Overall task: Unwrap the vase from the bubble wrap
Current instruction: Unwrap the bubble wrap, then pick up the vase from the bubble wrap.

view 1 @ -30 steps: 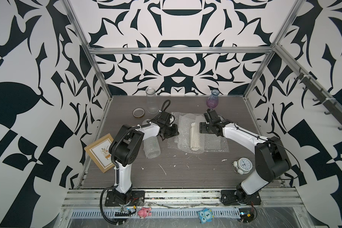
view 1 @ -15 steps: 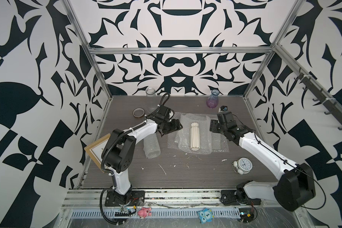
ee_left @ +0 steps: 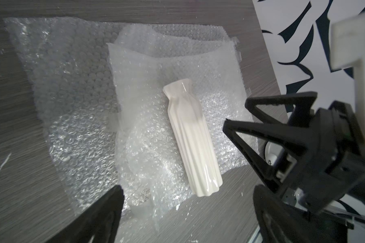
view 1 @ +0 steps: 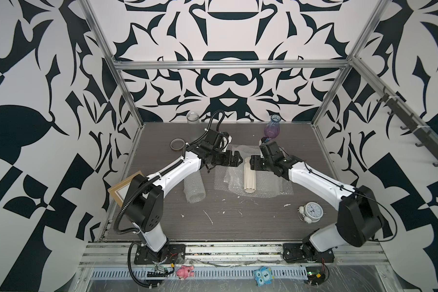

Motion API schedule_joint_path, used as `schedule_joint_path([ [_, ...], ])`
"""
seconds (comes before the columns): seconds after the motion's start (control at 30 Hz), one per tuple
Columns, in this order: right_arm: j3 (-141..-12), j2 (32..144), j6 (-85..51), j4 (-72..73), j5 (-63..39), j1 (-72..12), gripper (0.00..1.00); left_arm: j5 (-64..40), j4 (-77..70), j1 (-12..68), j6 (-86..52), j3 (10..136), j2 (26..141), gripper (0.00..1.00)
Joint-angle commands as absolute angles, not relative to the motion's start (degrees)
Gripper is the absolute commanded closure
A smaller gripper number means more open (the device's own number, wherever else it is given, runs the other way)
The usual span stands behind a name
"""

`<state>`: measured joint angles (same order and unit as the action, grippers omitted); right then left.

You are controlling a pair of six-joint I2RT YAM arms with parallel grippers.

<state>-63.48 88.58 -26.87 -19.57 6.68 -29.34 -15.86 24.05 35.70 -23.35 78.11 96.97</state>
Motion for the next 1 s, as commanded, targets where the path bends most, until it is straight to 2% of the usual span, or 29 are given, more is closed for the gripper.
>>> schedule_joint_path([
  [0.0,-69.9,91.6,-26.9,-21.2,5.5,-29.3,0.25,-10.0,30.0,35.8,-19.9,80.6,92.4,0.01],
  [0.2,-80.1,100.8,-25.2,-28.8,5.5,-29.2,0.25,2.7,29.9,35.7,-15.9,76.5,83.2,0.01],
  [0.37,-85.1,105.9,-27.2,-30.9,5.2,-29.1,0.27,7.0,25.8,35.8,-11.7,71.5,79.1,0.01],
  [0.7,-93.5,111.6,-28.4,-38.0,8.2,-28.8,0.30,2.5,24.2,36.7,-11.5,70.4,79.7,0.01],
  [0.97,-94.1,113.1,-27.9,-38.5,8.2,-28.0,0.29,-0.5,24.5,36.7,-13.0,71.0,81.5,0.01],
])
